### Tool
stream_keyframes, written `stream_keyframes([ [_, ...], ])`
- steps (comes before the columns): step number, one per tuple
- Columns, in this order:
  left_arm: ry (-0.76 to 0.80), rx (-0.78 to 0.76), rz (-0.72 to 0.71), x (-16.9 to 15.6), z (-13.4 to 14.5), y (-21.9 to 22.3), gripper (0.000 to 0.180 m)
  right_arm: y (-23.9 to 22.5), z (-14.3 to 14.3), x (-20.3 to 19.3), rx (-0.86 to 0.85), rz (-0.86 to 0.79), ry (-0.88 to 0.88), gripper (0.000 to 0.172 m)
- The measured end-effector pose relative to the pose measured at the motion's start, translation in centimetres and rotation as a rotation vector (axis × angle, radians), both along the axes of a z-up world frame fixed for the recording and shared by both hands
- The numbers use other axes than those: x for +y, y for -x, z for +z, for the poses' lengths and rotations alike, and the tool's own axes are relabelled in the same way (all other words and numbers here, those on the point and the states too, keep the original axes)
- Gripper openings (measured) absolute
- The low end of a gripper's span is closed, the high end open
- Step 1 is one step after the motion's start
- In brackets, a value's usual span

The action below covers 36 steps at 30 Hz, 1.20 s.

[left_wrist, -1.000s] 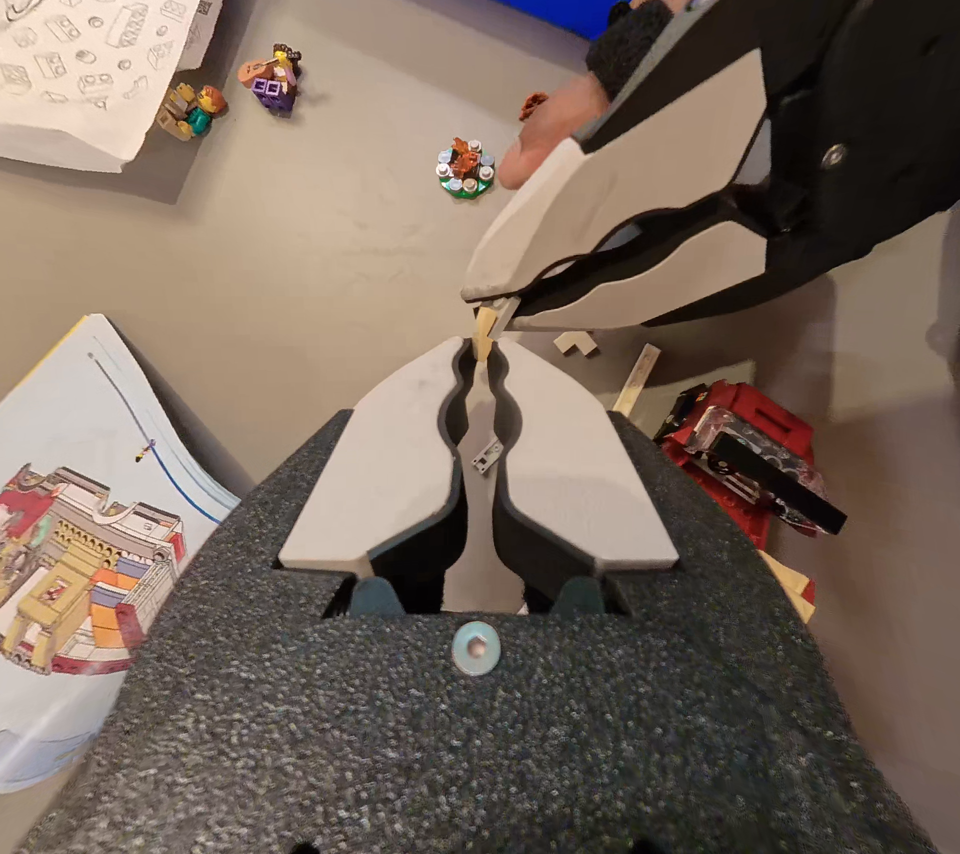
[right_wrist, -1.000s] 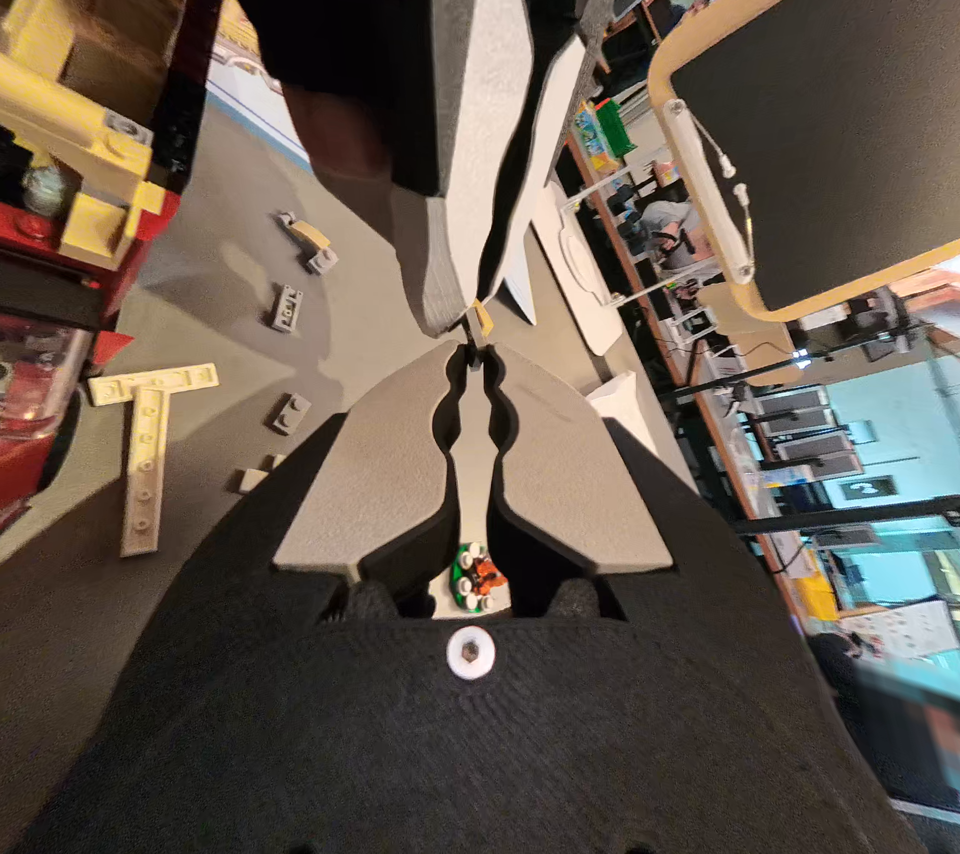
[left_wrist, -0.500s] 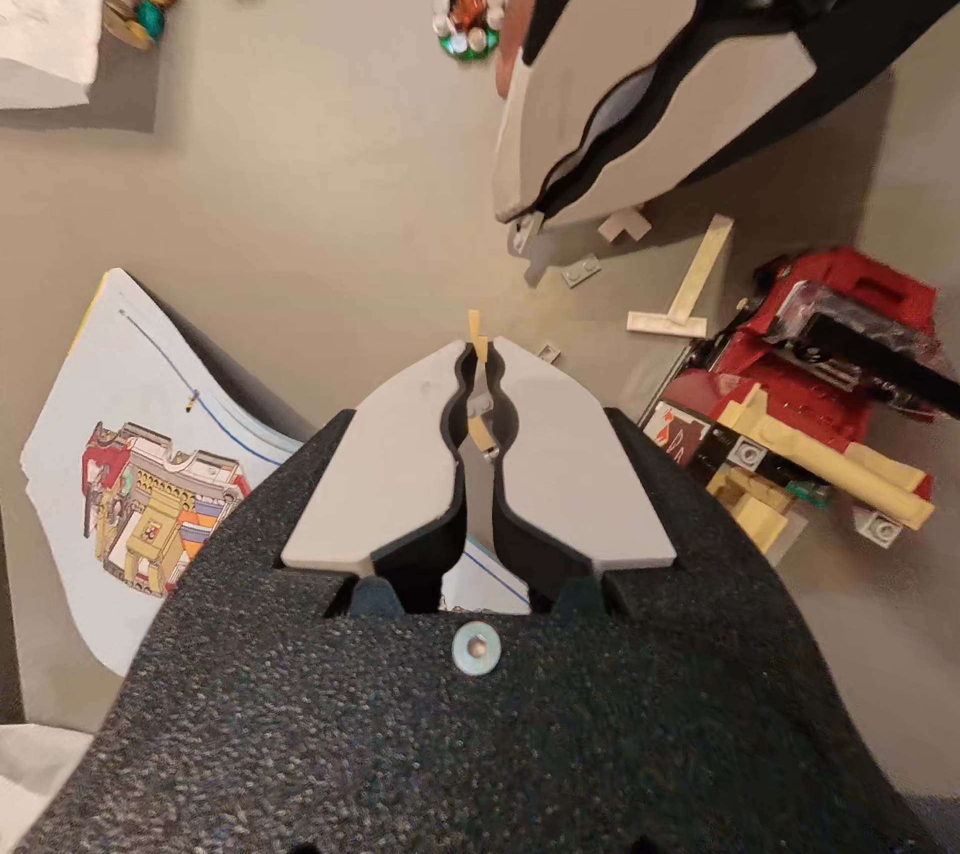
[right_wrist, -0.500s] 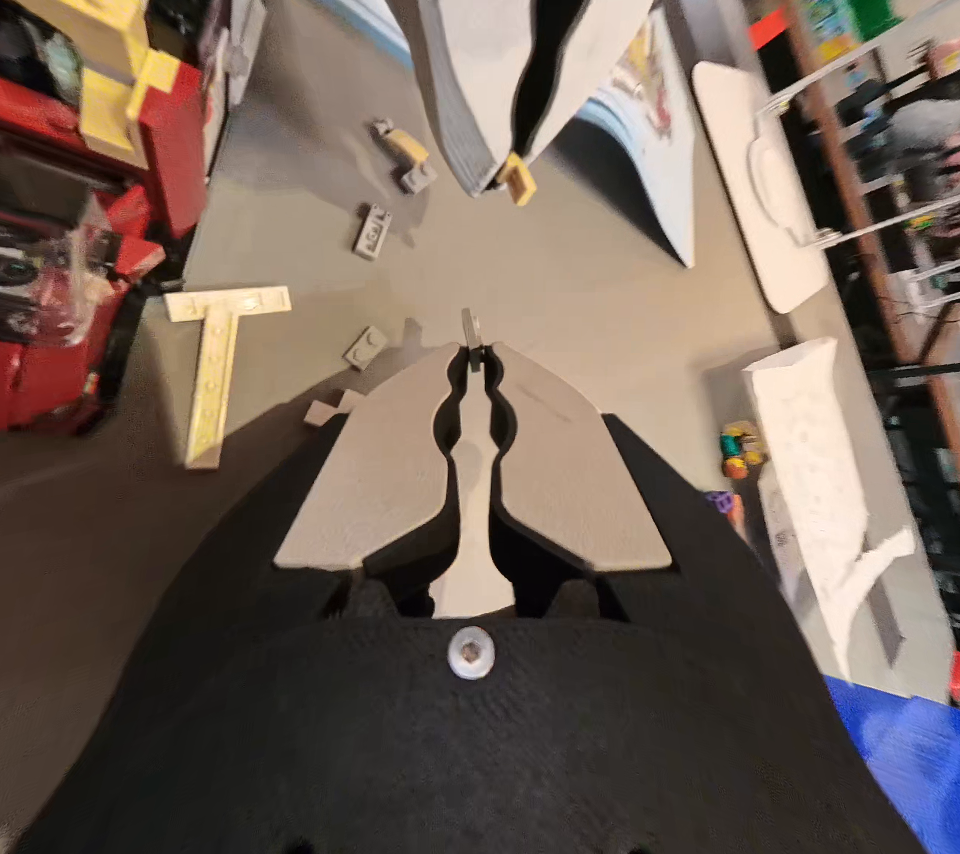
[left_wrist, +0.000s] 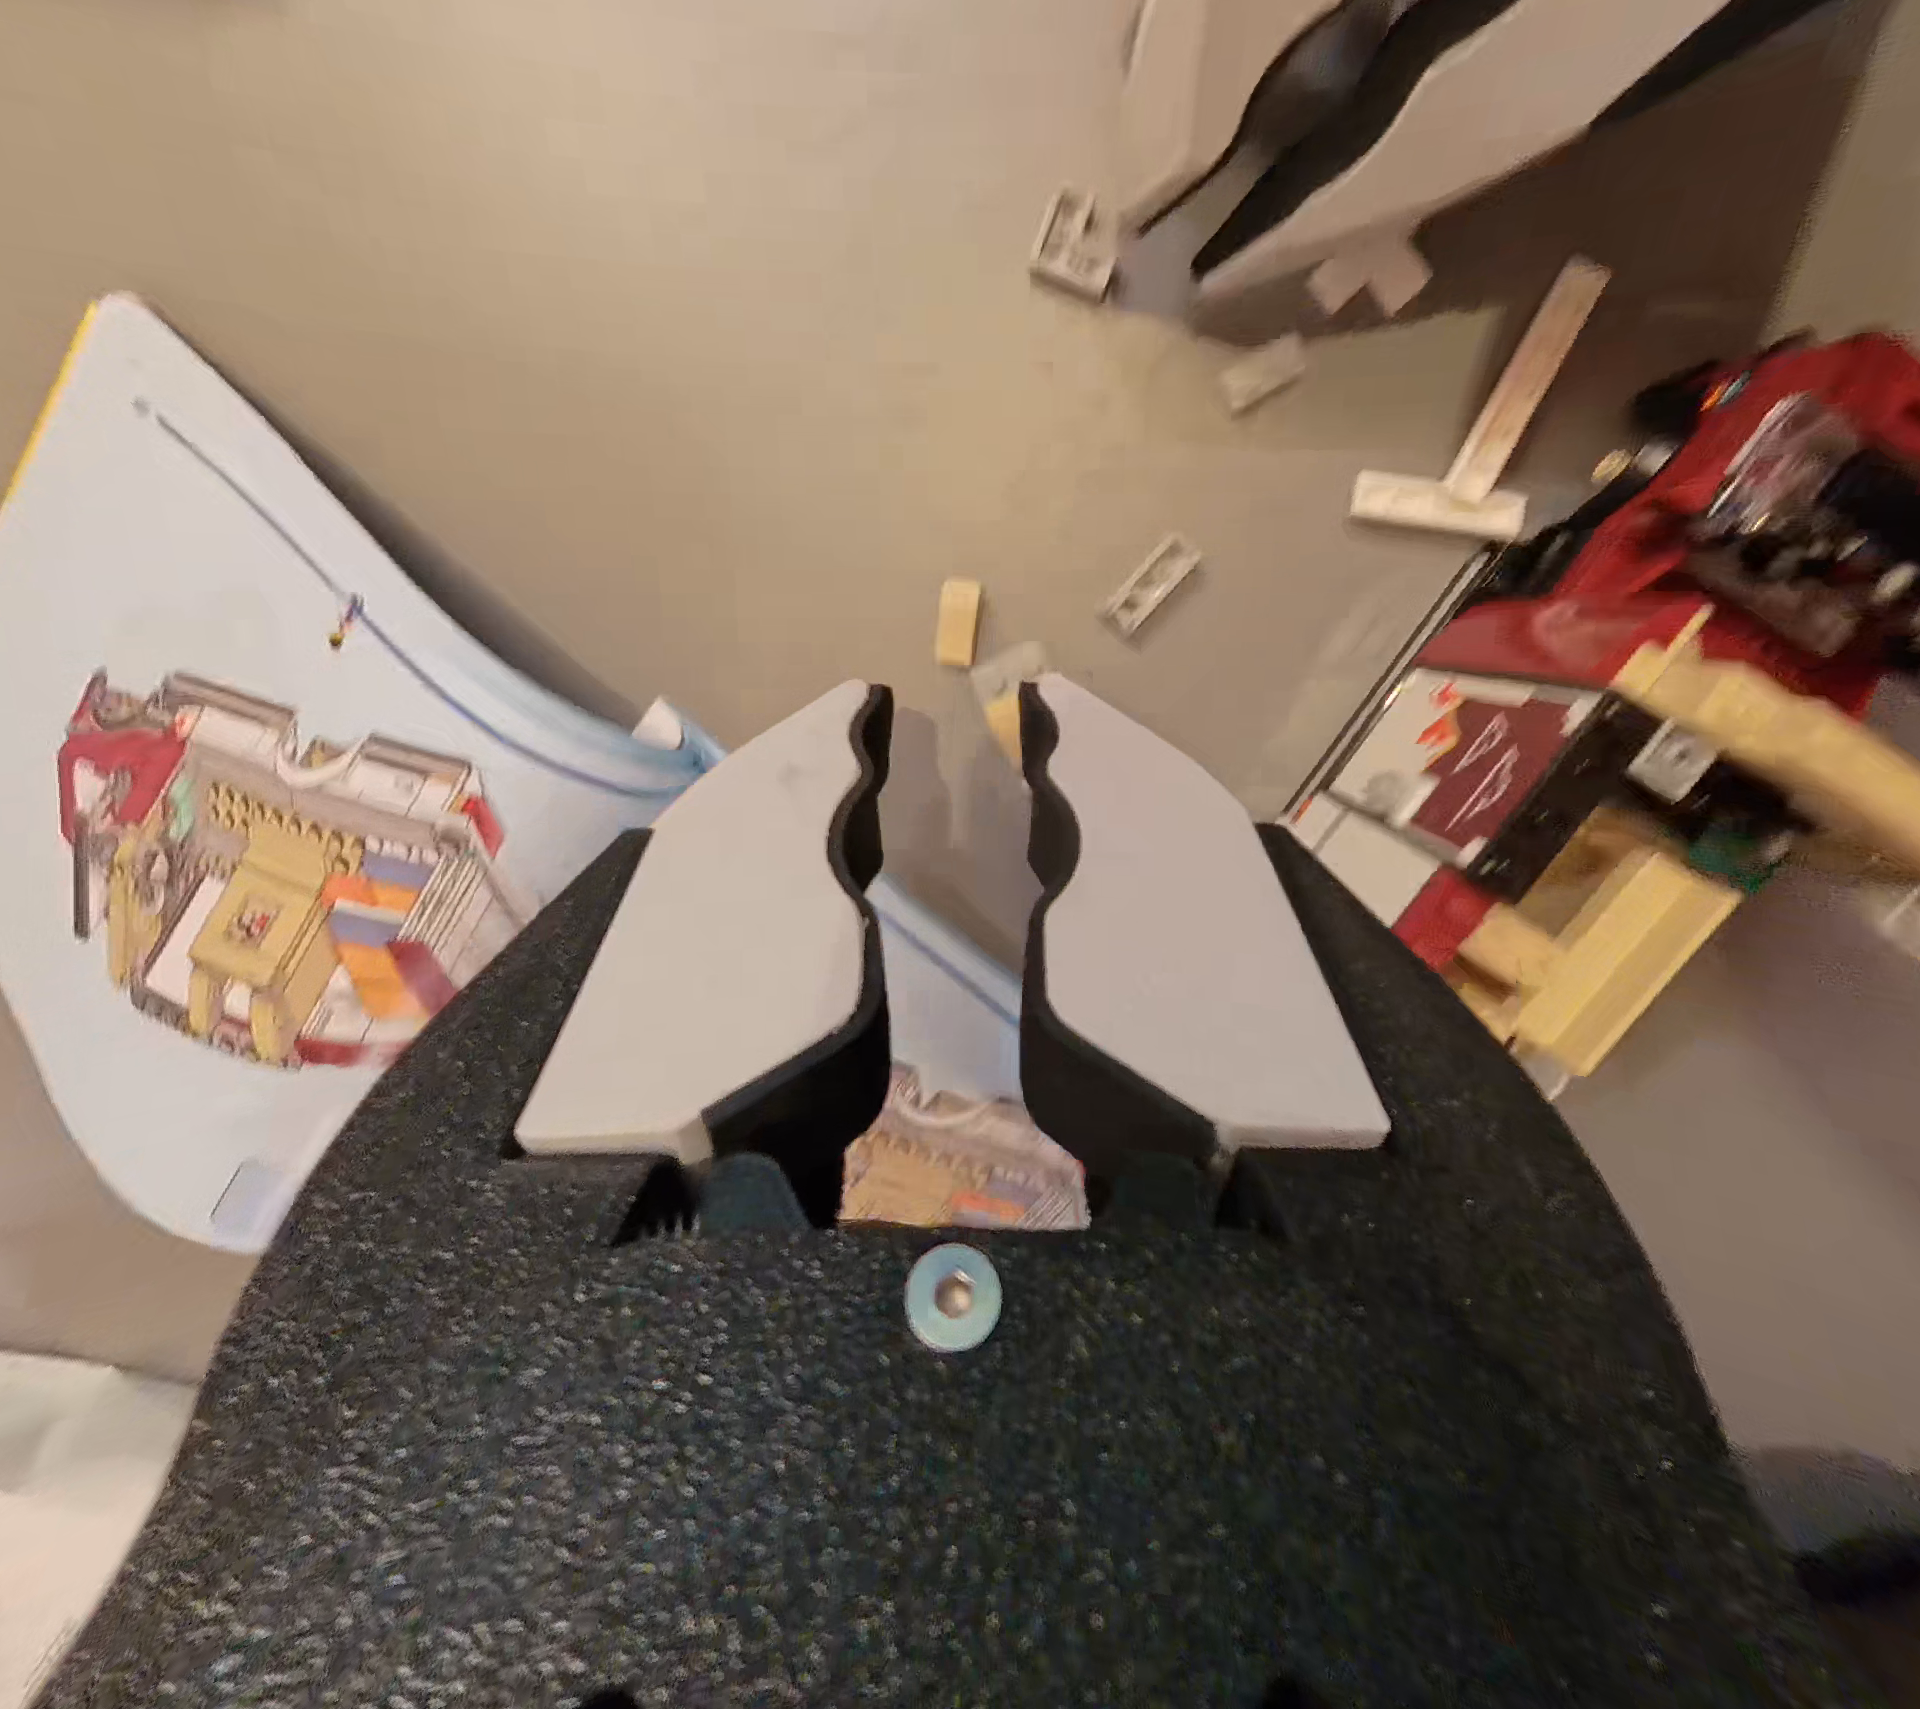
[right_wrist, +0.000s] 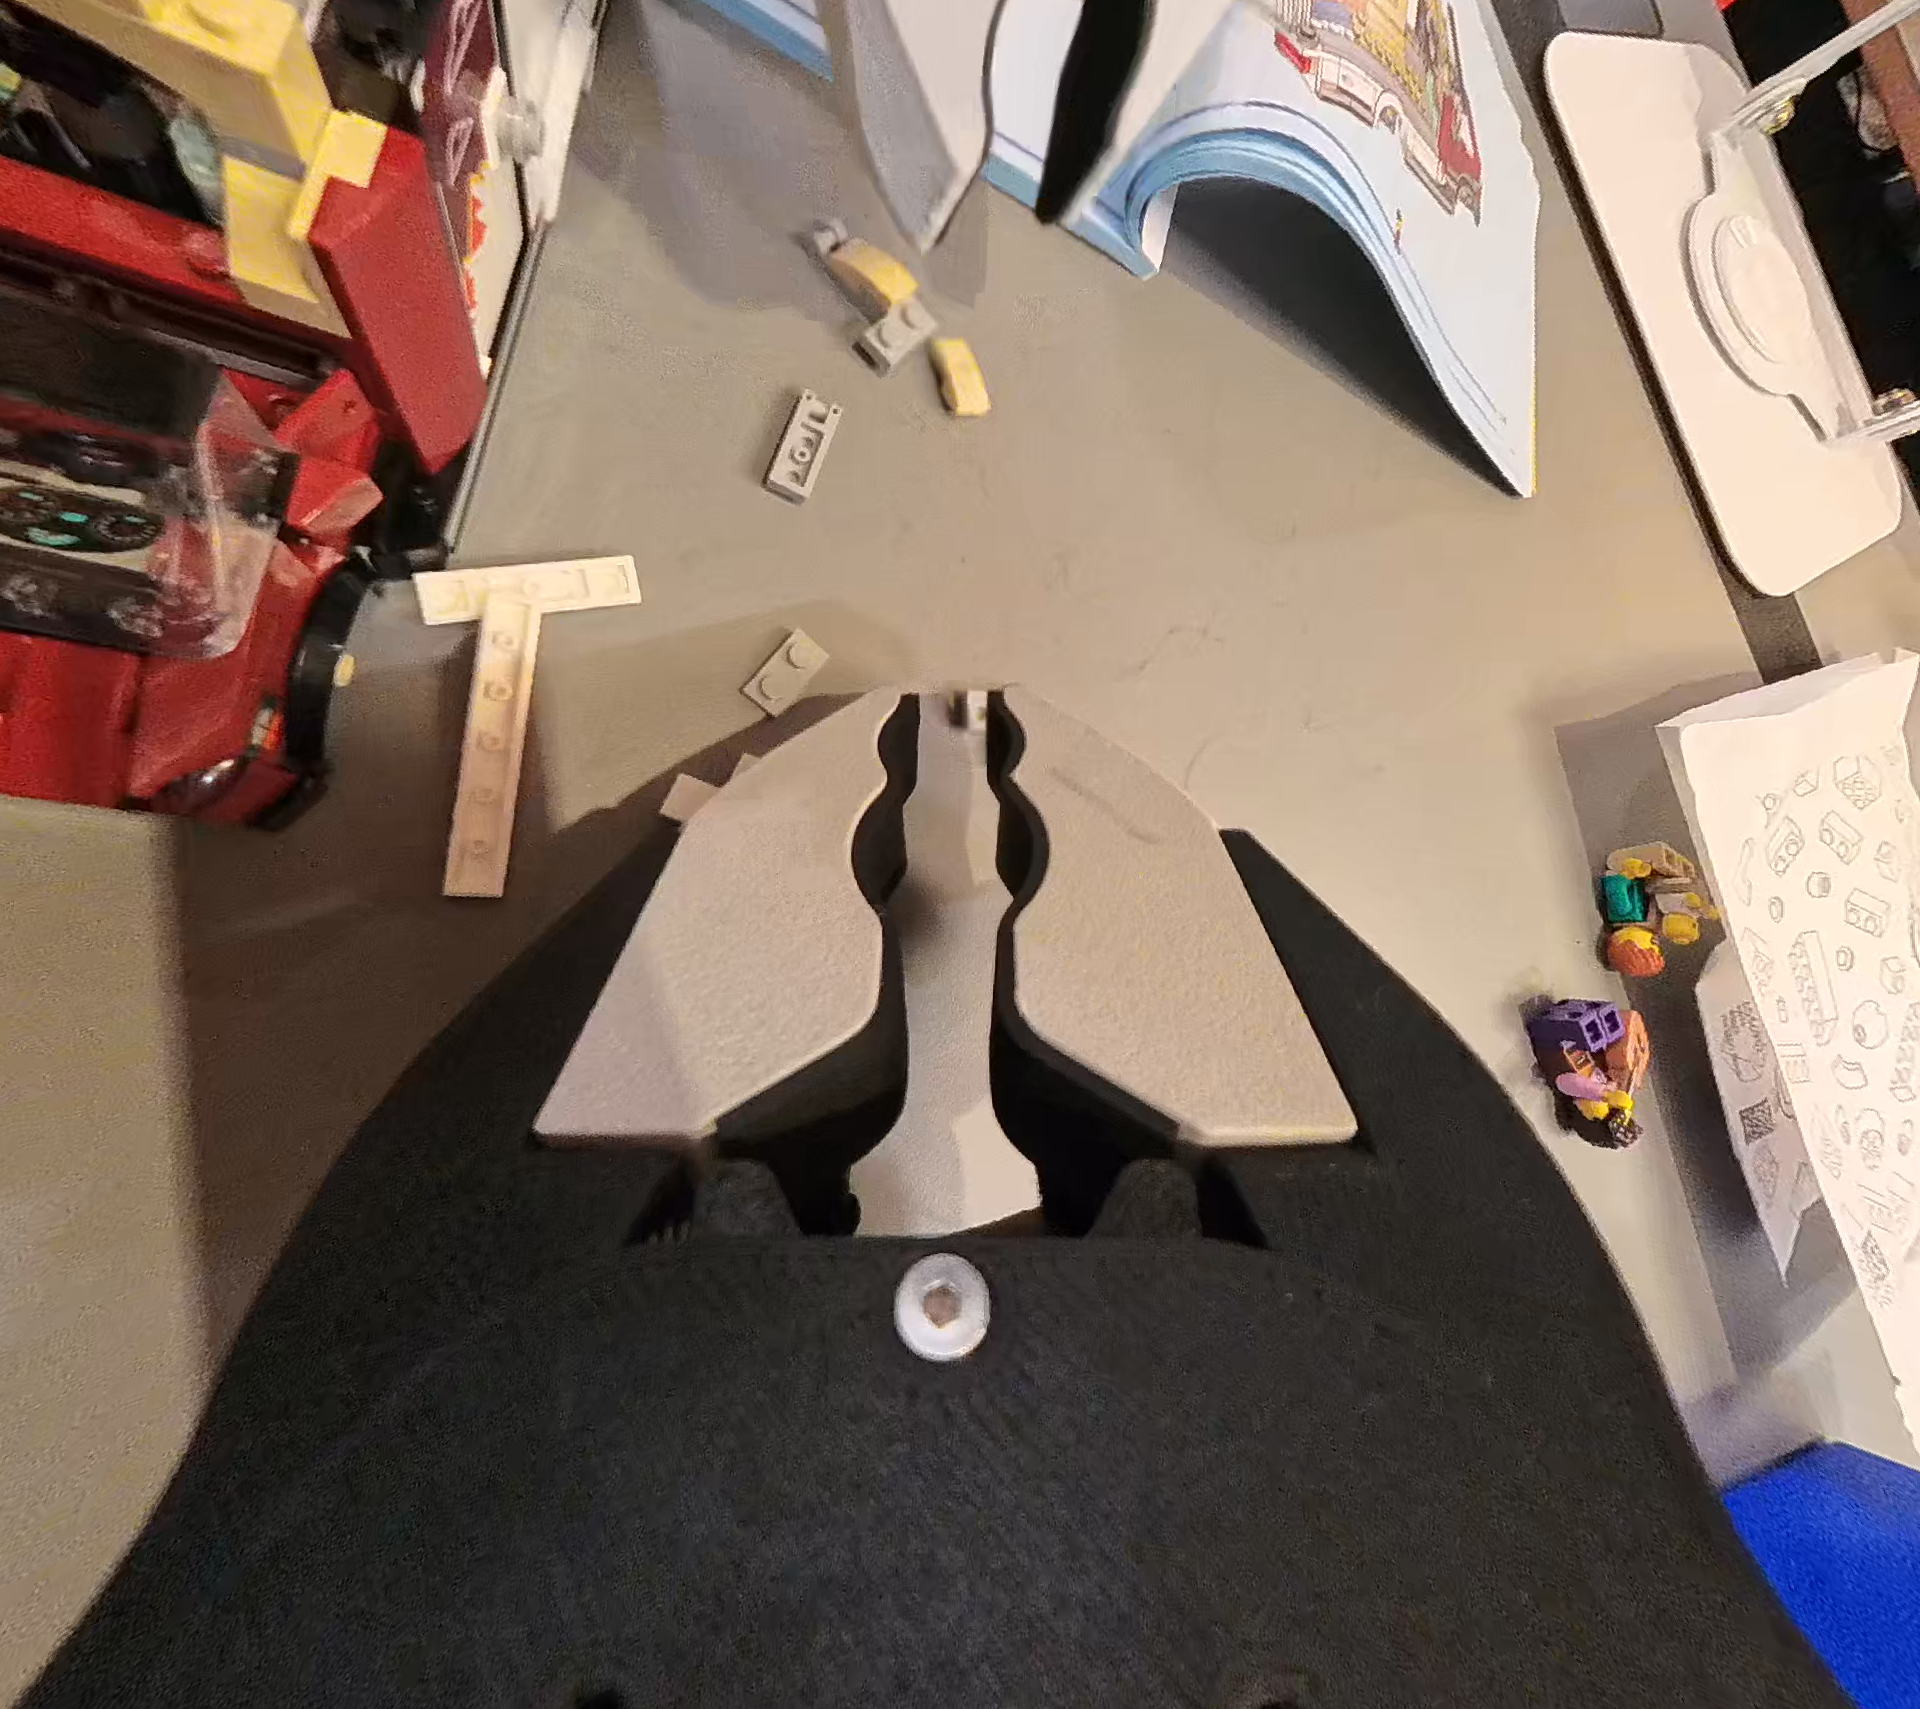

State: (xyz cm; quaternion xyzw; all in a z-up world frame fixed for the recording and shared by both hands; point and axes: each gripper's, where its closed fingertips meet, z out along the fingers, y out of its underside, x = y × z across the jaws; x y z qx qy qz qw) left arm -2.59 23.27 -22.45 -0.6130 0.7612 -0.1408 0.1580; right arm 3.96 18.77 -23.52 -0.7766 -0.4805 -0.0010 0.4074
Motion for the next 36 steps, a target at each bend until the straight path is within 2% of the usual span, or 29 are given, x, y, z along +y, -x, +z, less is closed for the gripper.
stream_keyframes([
  [4, 0.02, 0.04, -0.026, 0.8, -1.3, 1.5, 0.025, 0.1, -0.1, 0.0, 0.004, 0.009, 0.002, 0.012],
  [11, 0.102, 0.127, -0.027, -0.7, -2.8, 1.4, 0.023, 0.3, 0.2, 0.0, 0.013, 0.013, -0.011, 0.01],
  [13, 0.083, 0.139, -0.016, -0.6, -3.0, 1.2, 0.018, 0.4, 0.3, 0.0, 0.014, 0.016, -0.016, 0.01],
  [14, 0.082, 0.145, -0.024, -0.8, -3.0, 1.2, 0.01, 0.4, 0.3, 0.0, 0.012, 0.018, -0.022, 0.01],
  [17, 0.076, 0.152, -0.021, -0.9, -3.0, 1.1, 0.008, 0.6, 0.7, 0.2, 0.005, 0.035, -0.07, 0.01],
  [20, 0.137, 0.088, -0.013, -1.4, -2.5, 0.2, 0.008, 0.8, 1.7, 0.6, -0.032, 0.07, -0.193, 0.012],
  [28, 0.368, -0.129, -0.055, -4.6, 1.2, -2.6, 0.008, 2.3, 4.1, 0.7, -0.163, 0.178, -0.515, 0.025],
  [31, 0.436, -0.168, -0.072, -5.6, 1.9, -3.2, 0.008, 2.9, 4.0, 0.4, -0.206, 0.217, -0.551, 0.025],
  [33, 0.463, -0.187, -0.071, -5.8, 2.2, -3.4, 0.008, 3.0, 3.8, 0.4, -0.216, 0.225, -0.554, 0.015],
  [36, 0.423, -0.211, -0.093, -5.7, 2.4, -3.4, 0.009, 2.7, 3.9, 0.5, -0.165, 0.208, -0.51, 0.01],
])
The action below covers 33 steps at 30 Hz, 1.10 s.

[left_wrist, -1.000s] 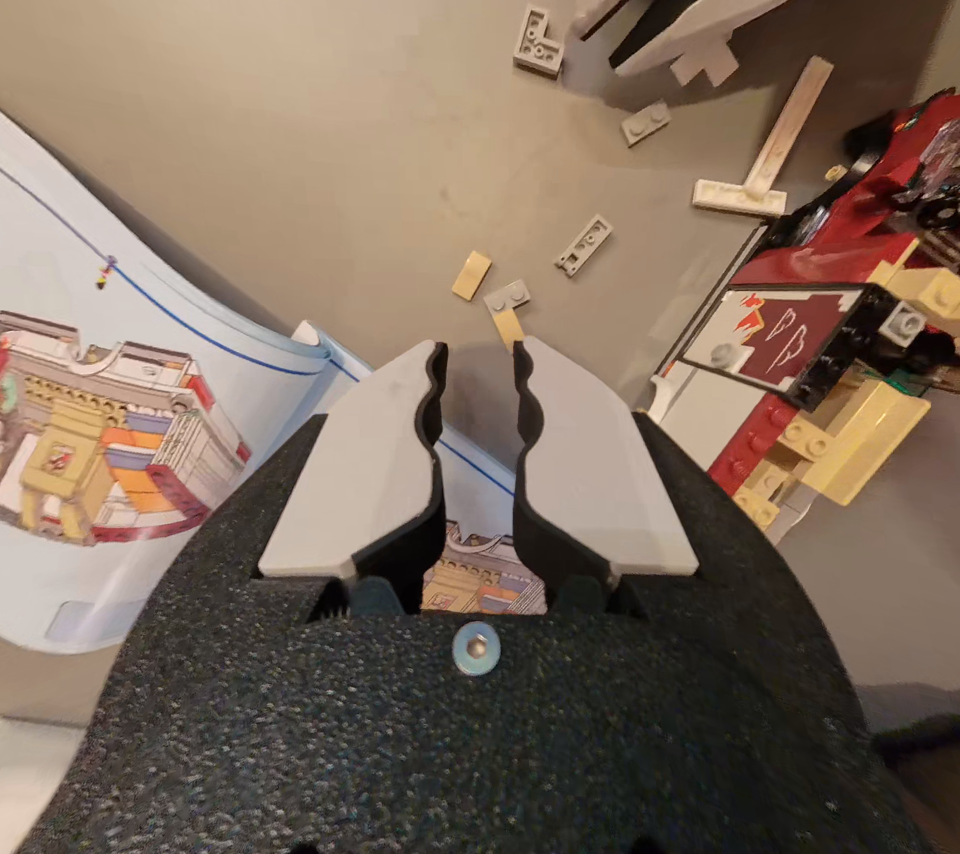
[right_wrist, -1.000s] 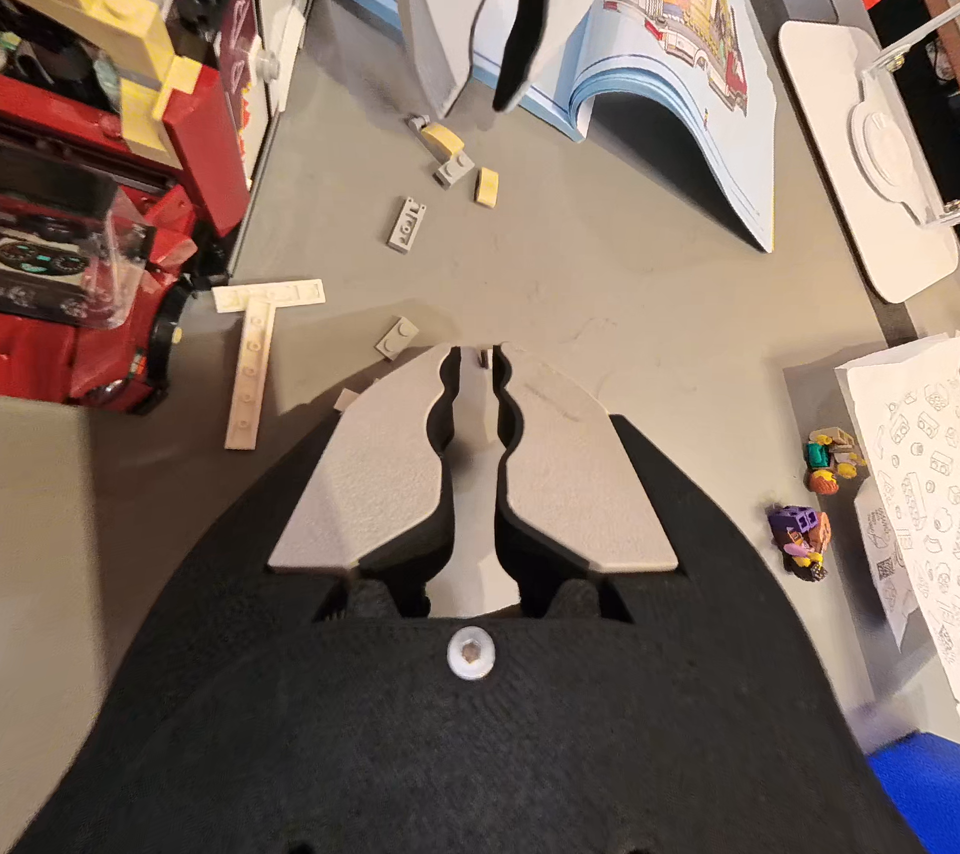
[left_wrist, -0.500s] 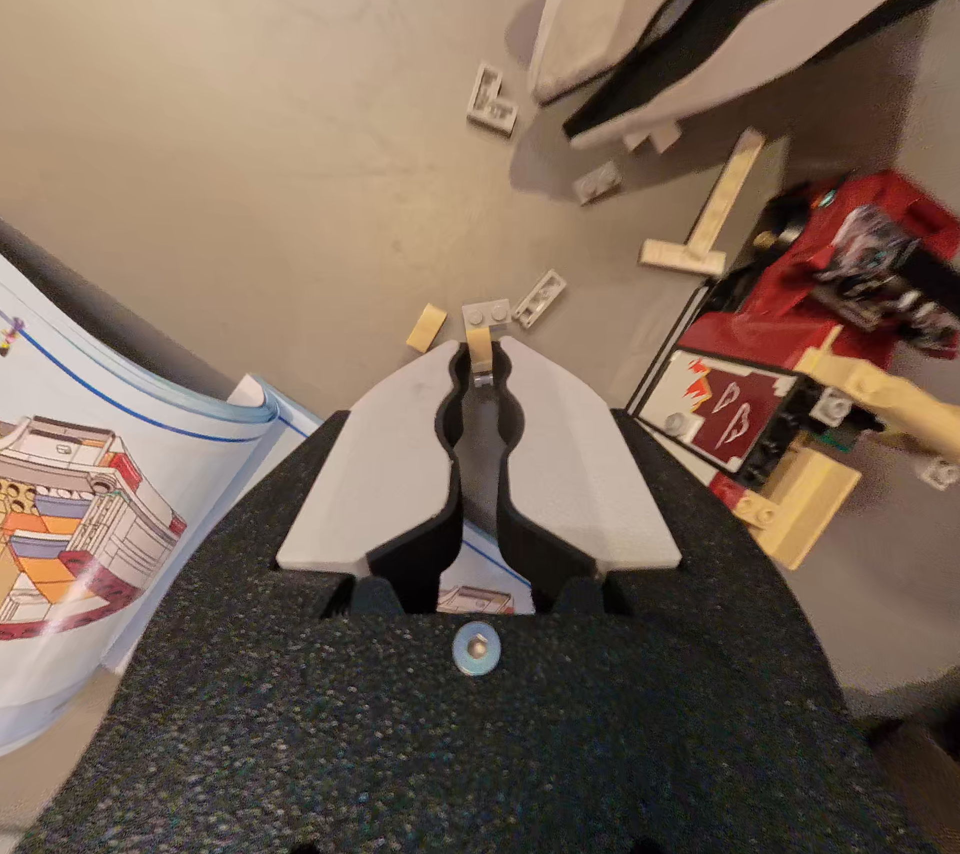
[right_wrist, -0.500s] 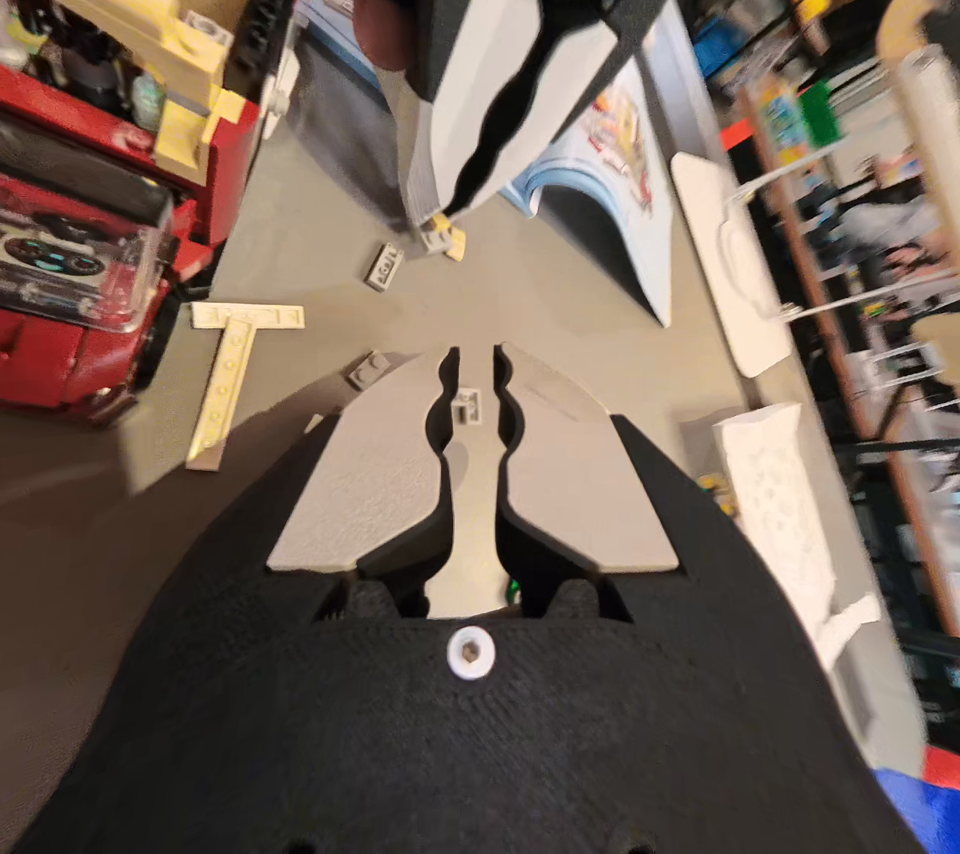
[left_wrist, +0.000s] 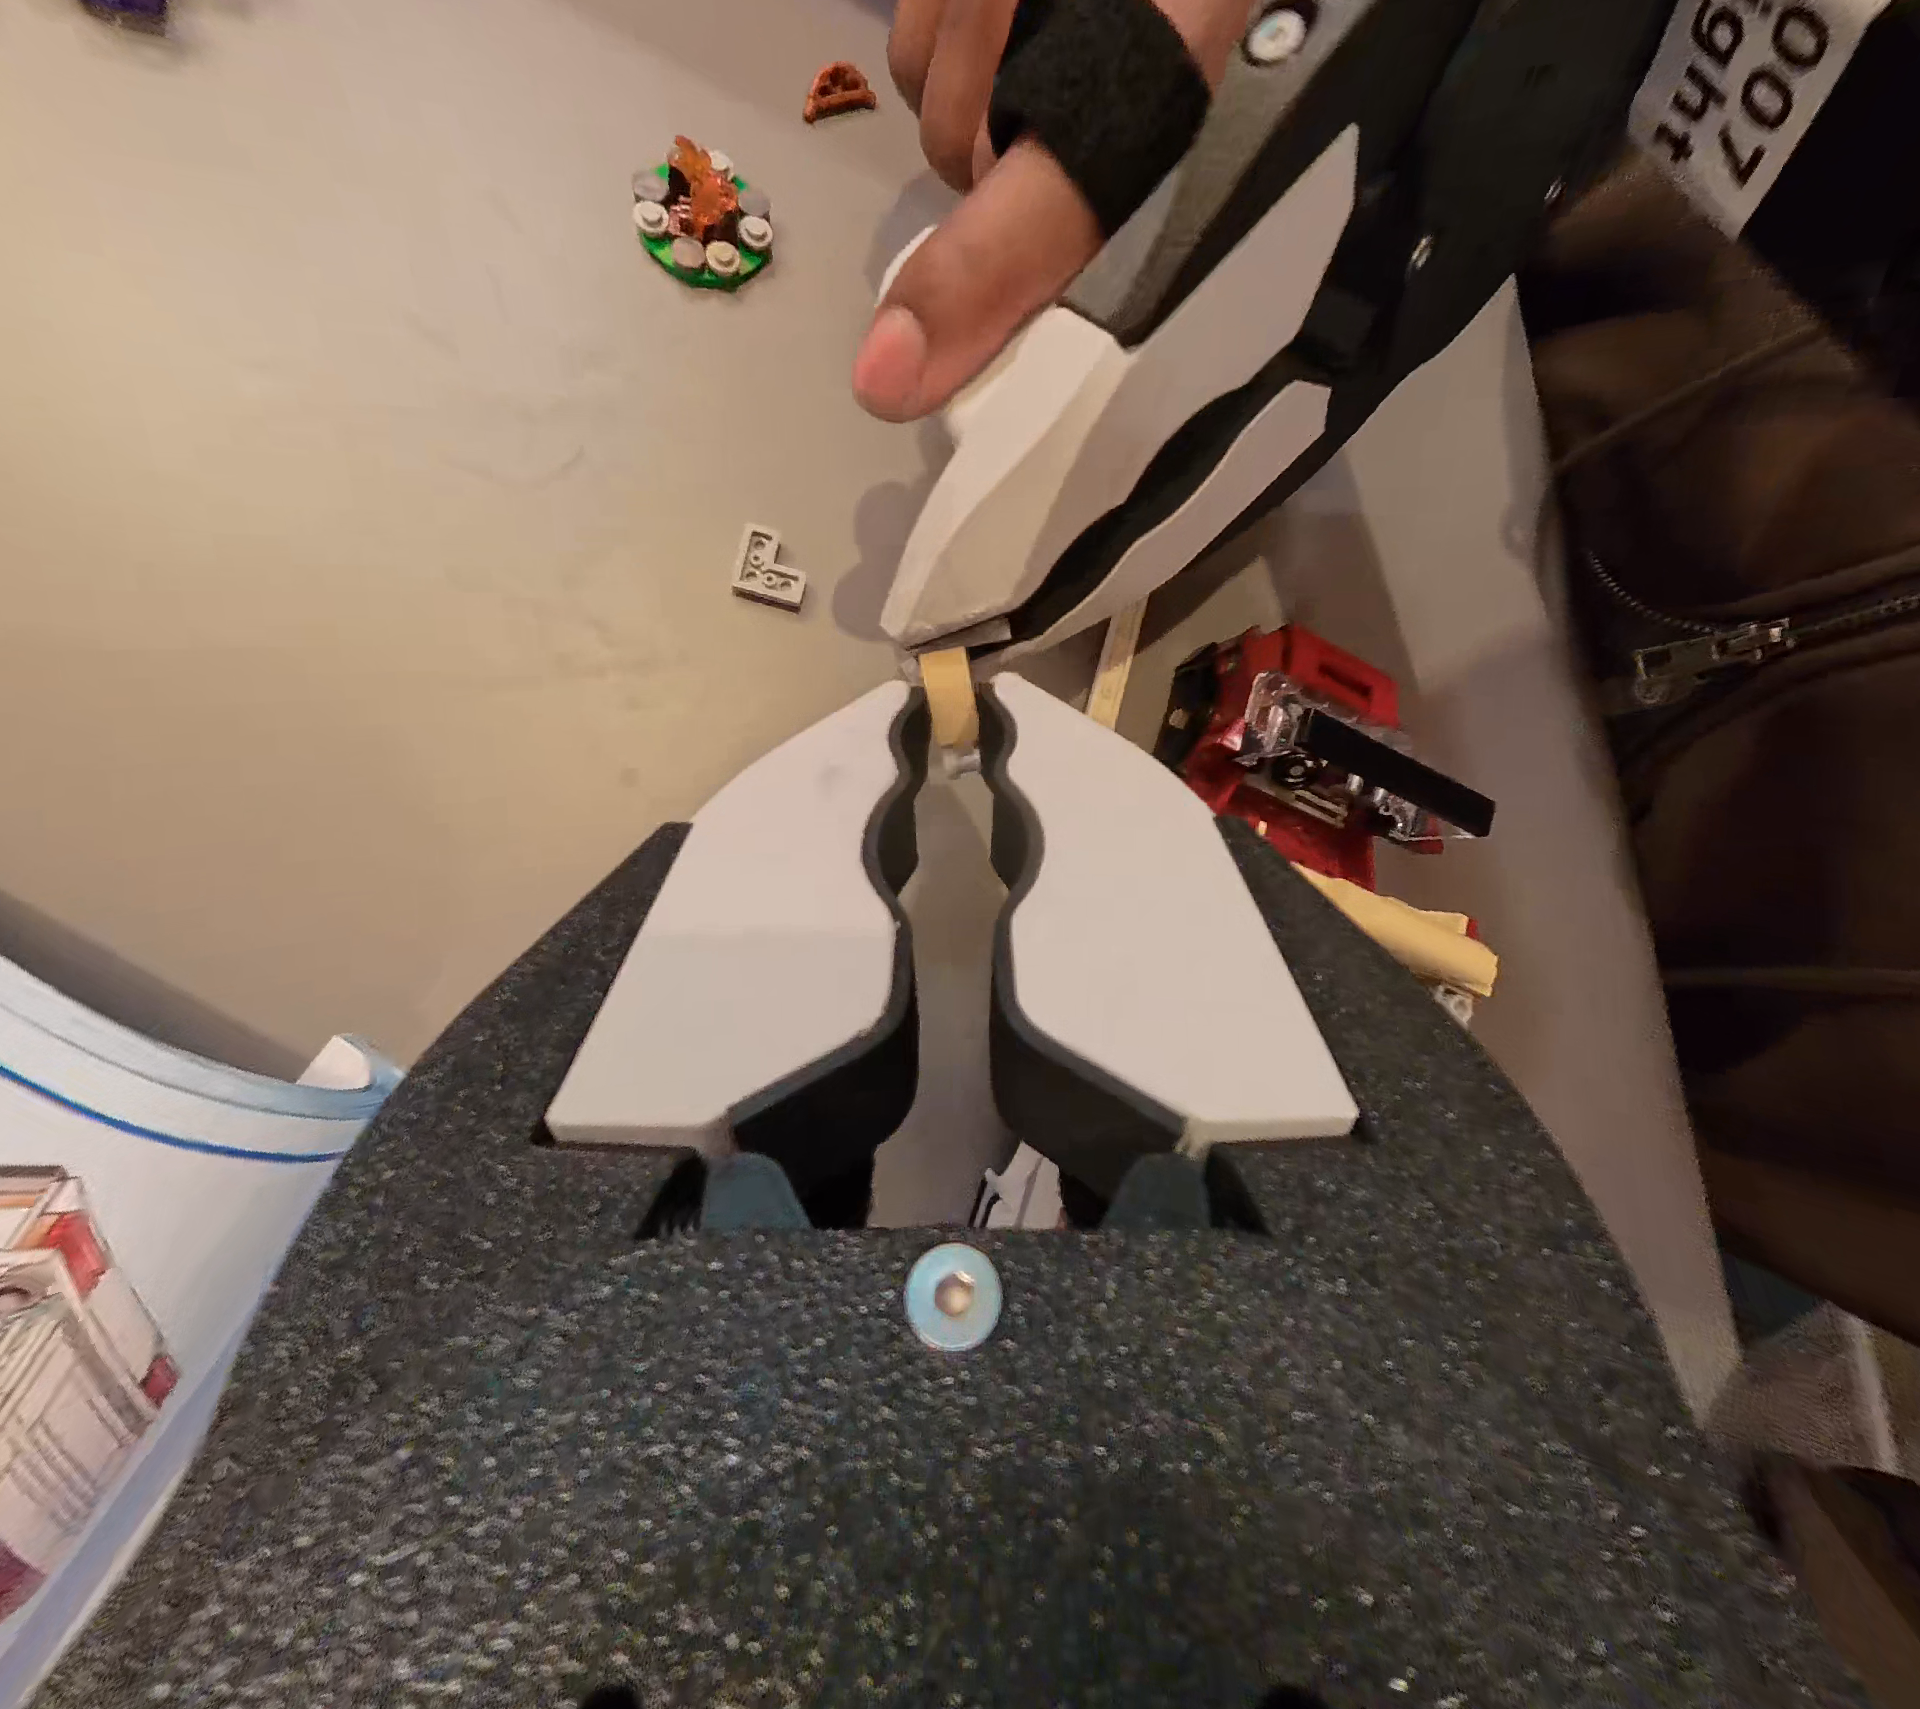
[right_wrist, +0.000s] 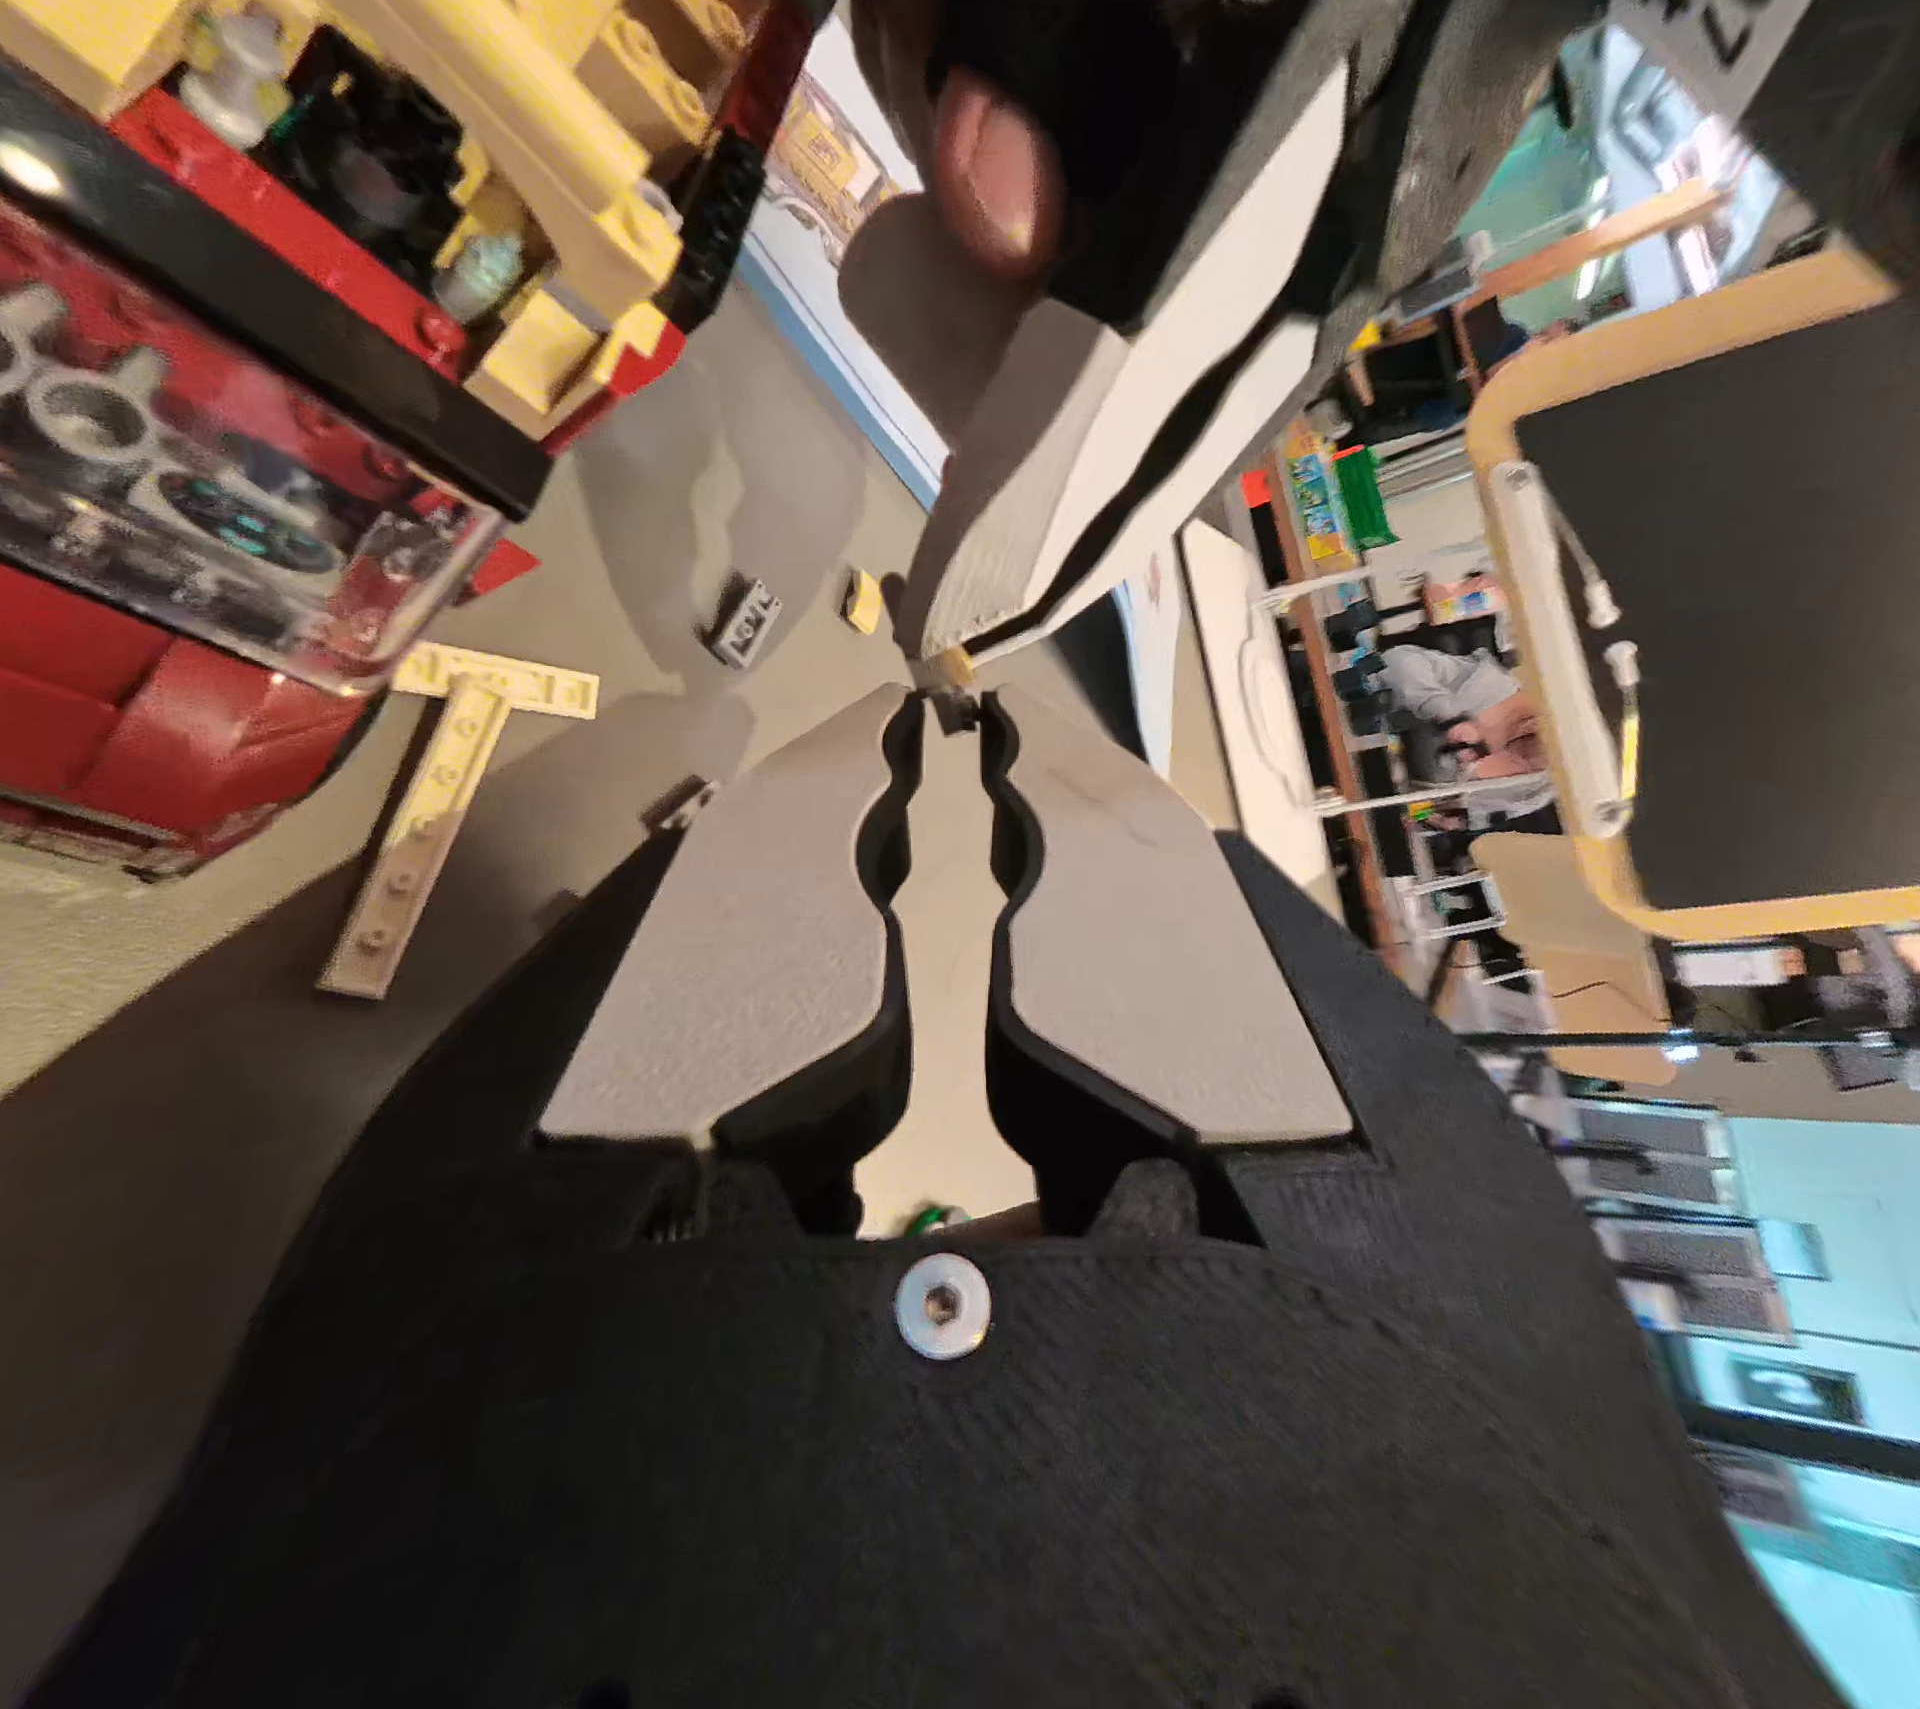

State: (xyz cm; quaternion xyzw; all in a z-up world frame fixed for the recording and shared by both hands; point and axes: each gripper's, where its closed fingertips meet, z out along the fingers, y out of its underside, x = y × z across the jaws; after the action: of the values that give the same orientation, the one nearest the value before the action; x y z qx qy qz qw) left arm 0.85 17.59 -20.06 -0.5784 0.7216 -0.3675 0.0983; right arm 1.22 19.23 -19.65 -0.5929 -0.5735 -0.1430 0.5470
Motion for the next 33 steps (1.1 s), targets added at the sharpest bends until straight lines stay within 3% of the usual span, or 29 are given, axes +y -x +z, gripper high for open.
stream_keyframes([
  [5, -0.204, -0.054, -0.056, 0.8, 0.2, 0.4, 0.026, -0.7, 0.2, 0.3, 0.182, -0.033, 0.17, 0.009],
  [11, -0.393, -0.135, -0.083, 1.5, 0.5, -0.5, 0.008, -1.1, 0.6, 0.5, 0.348, -0.052, 0.301, 0.009],
  [18, -0.605, -0.115, -0.062, 2.3, 0.4, -1.2, 0.007, -1.6, 0.6, 0.8, 0.4, -0.096, 0.343, 0.008],
  [28, -0.522, -0.048, 0.085, 2.8, 0.4, -1.6, 0.006, -2.2, 0.5, 1.3, 0.442, -0.198, 0.347, 0.009],
  [33, -0.57, -0.068, -0.091, 1.7, -0.2, -0.7, 0.005, -1.2, -0.1, 0.2, 0.392, -0.068, 0.405, 0.009],
])
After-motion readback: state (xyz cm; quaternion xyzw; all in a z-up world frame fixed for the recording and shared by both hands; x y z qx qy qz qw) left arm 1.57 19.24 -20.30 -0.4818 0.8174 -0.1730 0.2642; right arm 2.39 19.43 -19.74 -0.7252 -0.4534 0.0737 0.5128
